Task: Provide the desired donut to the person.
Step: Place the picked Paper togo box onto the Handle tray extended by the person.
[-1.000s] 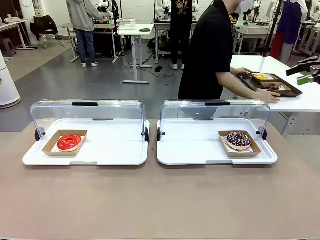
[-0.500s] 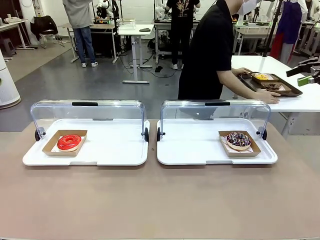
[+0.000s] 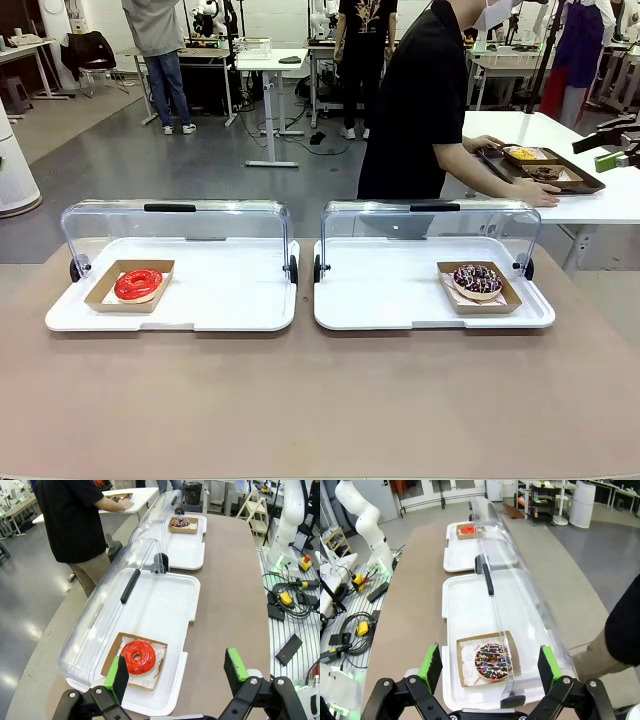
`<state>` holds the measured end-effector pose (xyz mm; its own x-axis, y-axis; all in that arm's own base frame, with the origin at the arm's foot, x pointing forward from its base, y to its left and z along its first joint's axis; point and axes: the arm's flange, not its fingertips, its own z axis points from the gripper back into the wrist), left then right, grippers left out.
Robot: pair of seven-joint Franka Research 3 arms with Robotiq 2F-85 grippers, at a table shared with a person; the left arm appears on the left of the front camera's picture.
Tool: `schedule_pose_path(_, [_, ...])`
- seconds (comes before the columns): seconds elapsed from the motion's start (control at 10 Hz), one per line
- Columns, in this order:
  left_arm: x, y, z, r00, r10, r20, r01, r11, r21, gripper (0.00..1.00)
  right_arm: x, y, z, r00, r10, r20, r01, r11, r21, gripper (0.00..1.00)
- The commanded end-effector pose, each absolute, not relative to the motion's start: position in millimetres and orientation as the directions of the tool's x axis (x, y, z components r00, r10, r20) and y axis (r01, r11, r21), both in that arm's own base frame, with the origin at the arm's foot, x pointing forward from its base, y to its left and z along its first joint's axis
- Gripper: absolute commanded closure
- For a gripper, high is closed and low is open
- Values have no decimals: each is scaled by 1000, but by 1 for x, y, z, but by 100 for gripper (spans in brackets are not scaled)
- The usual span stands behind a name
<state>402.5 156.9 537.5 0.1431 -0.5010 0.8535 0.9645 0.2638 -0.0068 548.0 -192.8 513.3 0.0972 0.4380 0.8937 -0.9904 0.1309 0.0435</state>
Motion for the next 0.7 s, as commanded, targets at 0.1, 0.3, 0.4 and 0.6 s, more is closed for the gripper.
schedule_pose_path(0.1, [402,157,537,130,-490,862,964,266,6,0,551,-193,514,96,434,896,-990,135,40,0])
schedule_pose_path(0.3, [402,157,537,130,-490,862,964,266,6,0,551,-193,514,96,434,896,-990,135,40,0])
schedule_pose_path(0.4, [402,157,537,130,-490,862,964,266,6,0,551,-193,514,96,434,896,-990,135,40,0])
schedule_pose_path(0.6, [402,157,537,130,-490,862,964,266,6,0,551,-193,514,96,434,896,-990,135,40,0])
